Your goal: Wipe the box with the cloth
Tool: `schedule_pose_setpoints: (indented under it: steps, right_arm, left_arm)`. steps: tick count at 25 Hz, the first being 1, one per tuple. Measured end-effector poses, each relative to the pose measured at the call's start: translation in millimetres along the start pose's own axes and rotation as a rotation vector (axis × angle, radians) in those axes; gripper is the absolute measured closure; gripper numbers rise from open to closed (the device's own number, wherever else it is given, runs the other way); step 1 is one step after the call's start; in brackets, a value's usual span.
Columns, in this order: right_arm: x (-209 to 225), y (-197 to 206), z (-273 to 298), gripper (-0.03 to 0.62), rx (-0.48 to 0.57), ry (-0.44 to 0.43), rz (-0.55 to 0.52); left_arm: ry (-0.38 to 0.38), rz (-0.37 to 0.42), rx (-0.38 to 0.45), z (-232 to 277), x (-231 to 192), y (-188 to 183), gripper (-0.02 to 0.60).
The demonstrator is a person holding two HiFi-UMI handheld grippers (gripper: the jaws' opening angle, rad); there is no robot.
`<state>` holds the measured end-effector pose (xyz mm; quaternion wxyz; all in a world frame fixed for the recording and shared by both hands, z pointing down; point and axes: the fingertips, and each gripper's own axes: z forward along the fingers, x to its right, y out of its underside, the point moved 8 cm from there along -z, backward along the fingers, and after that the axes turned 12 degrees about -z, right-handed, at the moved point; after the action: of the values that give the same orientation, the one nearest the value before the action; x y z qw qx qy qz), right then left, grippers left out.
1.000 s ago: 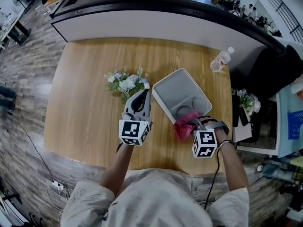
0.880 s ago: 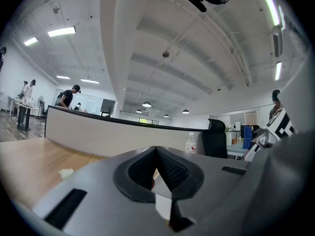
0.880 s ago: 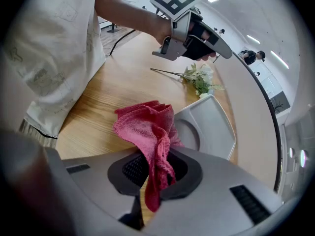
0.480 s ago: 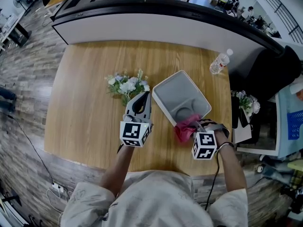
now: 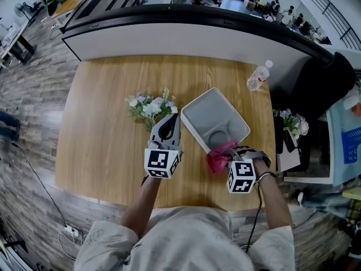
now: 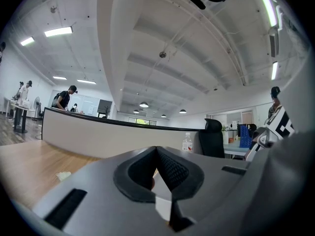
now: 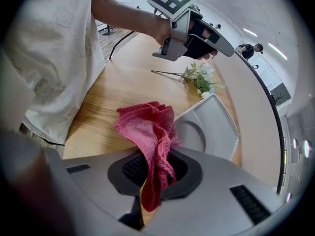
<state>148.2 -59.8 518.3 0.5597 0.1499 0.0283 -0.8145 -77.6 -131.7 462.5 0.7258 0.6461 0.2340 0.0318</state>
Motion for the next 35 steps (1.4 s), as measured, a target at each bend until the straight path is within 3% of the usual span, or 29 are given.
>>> schedule_pose_setpoints:
  steps: [9, 35]
  right_arm:
    - [-12, -10, -8, 0.543, 0.052, 0.033, 0.127]
    - [-66, -31, -27, 0.542, 0.069, 0.004, 0.443]
  left_arm:
    - [0.043, 0.020, -0.018, -6, 9, 1, 0.572]
    - [0.157, 0.031, -0.074, -38, 27, 11, 0.572]
